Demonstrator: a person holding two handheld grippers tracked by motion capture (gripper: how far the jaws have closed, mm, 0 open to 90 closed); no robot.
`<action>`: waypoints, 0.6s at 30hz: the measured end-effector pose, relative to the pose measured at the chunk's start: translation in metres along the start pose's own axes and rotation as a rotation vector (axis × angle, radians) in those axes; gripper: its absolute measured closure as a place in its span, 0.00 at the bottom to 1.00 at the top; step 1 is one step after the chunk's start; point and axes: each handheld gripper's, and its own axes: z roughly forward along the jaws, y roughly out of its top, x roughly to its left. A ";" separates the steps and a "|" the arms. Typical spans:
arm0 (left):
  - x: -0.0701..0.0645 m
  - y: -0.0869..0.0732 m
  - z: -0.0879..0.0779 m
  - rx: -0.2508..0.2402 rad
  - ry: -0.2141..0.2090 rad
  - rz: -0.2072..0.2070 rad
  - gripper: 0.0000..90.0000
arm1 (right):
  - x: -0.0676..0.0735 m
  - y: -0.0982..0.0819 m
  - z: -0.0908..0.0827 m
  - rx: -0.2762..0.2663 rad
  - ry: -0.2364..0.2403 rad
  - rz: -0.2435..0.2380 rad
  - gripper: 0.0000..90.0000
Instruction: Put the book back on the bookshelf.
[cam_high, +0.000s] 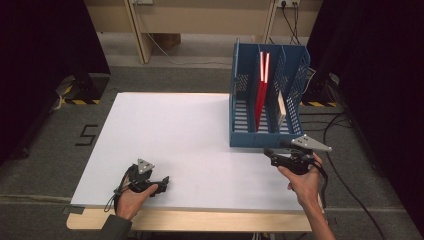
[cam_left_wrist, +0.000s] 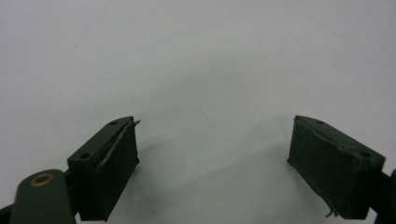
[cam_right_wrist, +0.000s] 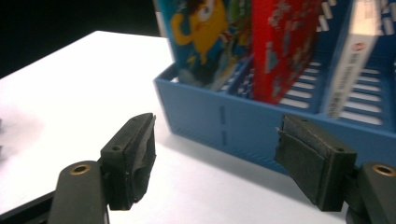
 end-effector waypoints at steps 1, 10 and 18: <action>0.000 0.000 0.000 -0.001 0.000 0.002 0.16 | 0.002 -0.003 0.001 -0.001 0.013 0.006 0.32; 0.000 0.000 0.000 0.001 -0.004 0.002 0.16 | 0.010 -0.022 0.001 0.042 0.013 -0.026 0.32; 0.000 0.000 -0.001 0.000 -0.004 0.002 0.16 | 0.017 -0.036 0.001 0.065 0.033 -0.051 0.32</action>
